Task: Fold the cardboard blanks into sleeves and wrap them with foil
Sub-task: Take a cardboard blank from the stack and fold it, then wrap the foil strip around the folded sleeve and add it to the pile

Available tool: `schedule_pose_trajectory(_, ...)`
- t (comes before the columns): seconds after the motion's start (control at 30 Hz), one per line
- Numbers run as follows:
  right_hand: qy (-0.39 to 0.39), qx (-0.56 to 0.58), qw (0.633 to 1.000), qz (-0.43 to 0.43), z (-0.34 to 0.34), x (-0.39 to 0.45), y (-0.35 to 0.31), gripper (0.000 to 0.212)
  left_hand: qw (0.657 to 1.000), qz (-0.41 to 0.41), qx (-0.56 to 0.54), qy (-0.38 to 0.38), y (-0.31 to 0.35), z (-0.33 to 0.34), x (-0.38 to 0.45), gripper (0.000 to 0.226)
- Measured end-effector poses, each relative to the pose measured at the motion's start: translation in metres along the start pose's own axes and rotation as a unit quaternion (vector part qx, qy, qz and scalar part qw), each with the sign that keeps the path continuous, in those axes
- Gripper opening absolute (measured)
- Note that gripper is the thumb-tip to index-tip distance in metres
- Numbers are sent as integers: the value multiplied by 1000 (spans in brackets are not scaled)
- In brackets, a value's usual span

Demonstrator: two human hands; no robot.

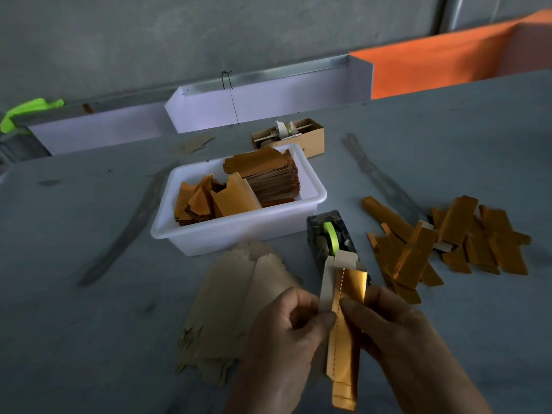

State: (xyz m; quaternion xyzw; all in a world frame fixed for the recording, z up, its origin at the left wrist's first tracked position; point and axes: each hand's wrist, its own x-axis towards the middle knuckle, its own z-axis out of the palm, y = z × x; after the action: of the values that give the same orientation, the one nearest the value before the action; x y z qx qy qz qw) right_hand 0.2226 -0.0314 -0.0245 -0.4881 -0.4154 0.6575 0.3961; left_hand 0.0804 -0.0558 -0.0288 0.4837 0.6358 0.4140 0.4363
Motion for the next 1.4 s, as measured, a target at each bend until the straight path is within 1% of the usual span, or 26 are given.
schedule_pose_trajectory(0.13, 34, 0, 999, 5, 3, 2, 3, 6, 993, 31, 32, 109, -3, 6, -4, 11)
schedule_pose_trajectory(0.2, 40, 11, 999, 4, 7, 2, 4, 8, 977, 73, 126, 153, -1, 11, -8, 18)
schedule_pose_trajectory(0.27, 40, 31, 999, -4, 10, 2, 3, 13, 935, 151, 267, 178, 6, 16, -12, 28)
schedule_pose_trajectory(0.3, 43, 35, 998, -10, 12, 2, 2, 14, 910, 170, 340, 166, 7, 19, -14, 38)
schedule_pose_trajectory(0.37, 44, 24, 999, -21, 14, 2, 1, 9, 845, 209, 458, 180, 10, 31, -19, 52)
schedule_pose_trajectory(0.43, 45, 9, 998, -30, 15, 3, 1, 7, 794, 224, 524, 211, 10, 36, -18, 37)
schedule_pose_trajectory(0.47, 48, 5, 998, -30, 16, 3, 3, 7, 781, 222, 541, 220, 11, 36, -16, 32)
schedule_pose_trajectory(0.53, 51, 8, 998, -23, 16, 3, 4, 7, 807, 184, 539, 158, 11, 39, -15, 42)
schedule_pose_trajectory(0.57, 50, 7, 999, -22, 17, 3, 5, 8, 809, 182, 538, 150, 11, 40, -17, 39)
schedule_pose_trajectory(0.6, 49, -5, 999, -23, 17, 3, 5, 14, 799, 198, 542, 168, 8, 40, -17, 33)
schedule_pose_trajectory(0.63, 53, -33, 998, -27, 17, 3, 7, 23, 796, 205, 540, 180, 9, 41, -19, 34)
schedule_pose_trajectory(0.67, 62, -69, 995, -32, 16, 4, 8, 31, 795, 218, 540, 171, 7, 42, -19, 44)
schedule_pose_trajectory(0.73, 91, -102, 990, -32, 15, 6, 8, 29, 811, 222, 518, 157, -1, 44, -22, 56)
schedule_pose_trajectory(0.77, 98, -92, 991, -26, 14, 8, 9, 23, 836, 213, 483, 149, -3, 42, -23, 57)
schedule_pose_trajectory(0.8, 97, -62, 993, -14, 14, 9, 9, 19, 872, 197, 428, 136, -5, 38, -23, 53)
schedule_pose_trajectory(0.83, 89, -25, 996, -3, 15, 10, 9, 15, 915, 171, 341, 135, -5, 34, -23, 43)
schedule_pose_trajectory(0.87, 81, 1, 997, 2, 14, 10, 8, 15, 956, 121, 225, 144, -4, 30, -21, 31)
schedule_pose_trajectory(0.9, 72, 8, 997, 3, 15, 10, 7, 18, 985, 42, 105, 127, -6, 25, -17, 24)
schedule_pose_trajectory(0.93, 64, 5, 998, -3, 14, 8, 7, 23, 996, -28, 0, 88, -9, 20, -13, 19)
schedule_pose_trajectory(1.0, 45, 1, 999, -18, 11, 6, 3, 34, 994, -73, -70, 40, -11, 11, -7, 8)
schedule_pose_trajectory(1.1, 9, -33, 999, -21, 6, 5, -6, 39, 987, -87, -122, -49, -10, 2, -7, 18)
schedule_pose_trajectory(1.17, 2, -53, 999, -4, 3, 7, -11, 44, 983, -101, -133, -75, -7, 0, -8, 15)
schedule_pose_trajectory(1.23, 29, -102, 993, -42, -1, 11, -15, 57, 982, -107, -150, -36, -4, 0, -5, 5)
schedule_pose_trajectory(1.27, 64, -130, 987, -76, -6, 13, -16, 57, 982, -108, -156, -2, -3, 1, -3, 3)
schedule_pose_trajectory(1.33, 133, -167, 969, -126, -15, 21, -20, 41, 979, -98, -168, 68, -3, 0, 2, 7)
schedule_pose_trajectory(1.4, 146, -203, 962, -111, -23, 31, -20, 24, 975, -95, -173, 106, -2, -3, 6, 13)
